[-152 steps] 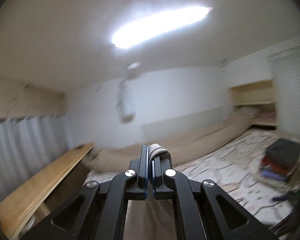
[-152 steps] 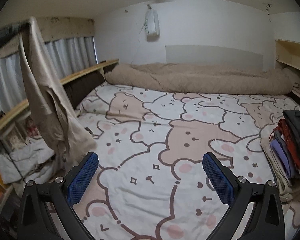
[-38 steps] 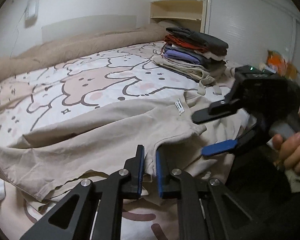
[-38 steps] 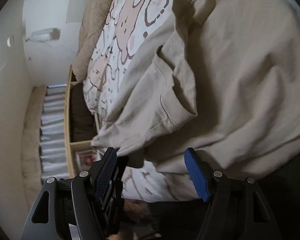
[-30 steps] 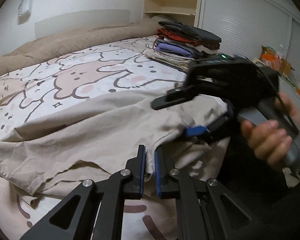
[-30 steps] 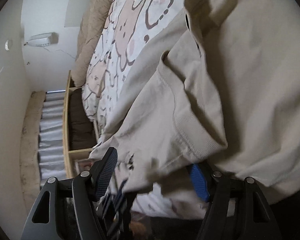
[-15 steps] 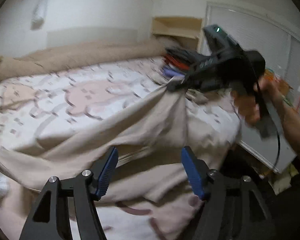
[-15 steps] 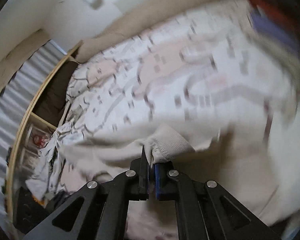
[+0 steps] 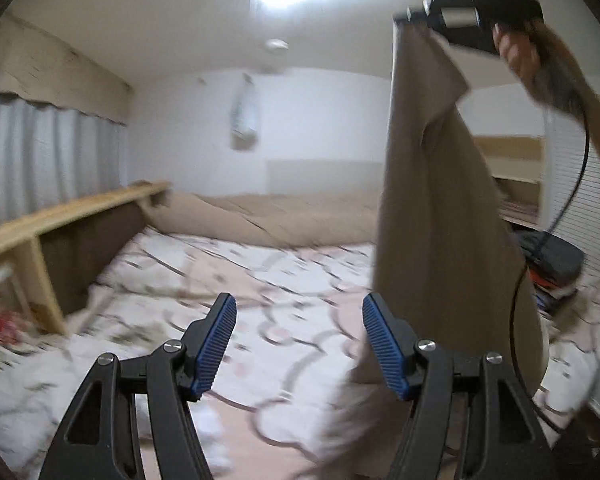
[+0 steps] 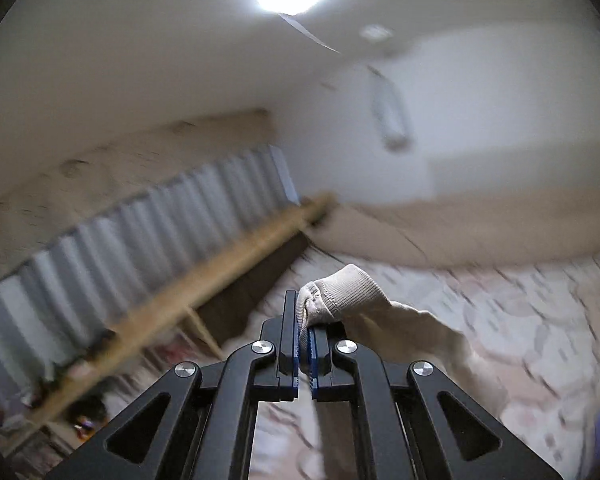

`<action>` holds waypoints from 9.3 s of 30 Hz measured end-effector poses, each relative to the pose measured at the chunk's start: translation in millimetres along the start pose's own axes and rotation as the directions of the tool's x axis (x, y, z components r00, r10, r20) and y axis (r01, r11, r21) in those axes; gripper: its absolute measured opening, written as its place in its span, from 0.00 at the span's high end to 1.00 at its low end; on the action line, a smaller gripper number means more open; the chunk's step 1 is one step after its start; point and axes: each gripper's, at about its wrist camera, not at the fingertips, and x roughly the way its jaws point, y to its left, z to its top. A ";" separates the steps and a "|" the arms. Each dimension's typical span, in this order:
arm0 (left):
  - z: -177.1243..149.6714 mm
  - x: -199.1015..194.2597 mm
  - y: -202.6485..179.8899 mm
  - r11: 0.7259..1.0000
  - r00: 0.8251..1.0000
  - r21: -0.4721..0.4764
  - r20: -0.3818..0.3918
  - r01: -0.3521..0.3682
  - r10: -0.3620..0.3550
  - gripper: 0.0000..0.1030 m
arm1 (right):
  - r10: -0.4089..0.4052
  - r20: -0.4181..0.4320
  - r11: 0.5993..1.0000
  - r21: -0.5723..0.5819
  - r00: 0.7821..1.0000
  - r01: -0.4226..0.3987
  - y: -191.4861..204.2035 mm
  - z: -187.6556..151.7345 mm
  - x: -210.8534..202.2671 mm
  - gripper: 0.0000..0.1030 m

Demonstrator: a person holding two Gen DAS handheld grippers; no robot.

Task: Fold clothes

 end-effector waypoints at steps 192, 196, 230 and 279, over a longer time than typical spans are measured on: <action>-14.8 580.7 -9.2 0.969 0.779 0.233 -0.592 -0.077 0.204 0.81 | -0.749 -0.453 0.649 -0.352 0.483 0.675 -420.4 -212.0 354.8 0.96; -26.2 566.5 -6.0 0.969 0.792 0.228 -0.574 -0.090 0.208 0.28 | -0.686 -0.576 0.684 -0.301 0.446 0.664 -434.9 -240.9 367.2 0.96; -210.2 81.4 -78.3 0.983 0.704 -0.176 -0.690 0.059 -0.166 0.47 | -0.503 -0.362 0.782 0.196 0.785 0.592 -224.4 -294.5 -77.4 0.11; -222.1 22.0 43.4 0.911 0.687 -0.297 -0.726 -0.287 -0.020 0.95 | -0.464 -0.662 0.544 0.312 0.589 0.779 -232.5 -465.5 -167.1 0.96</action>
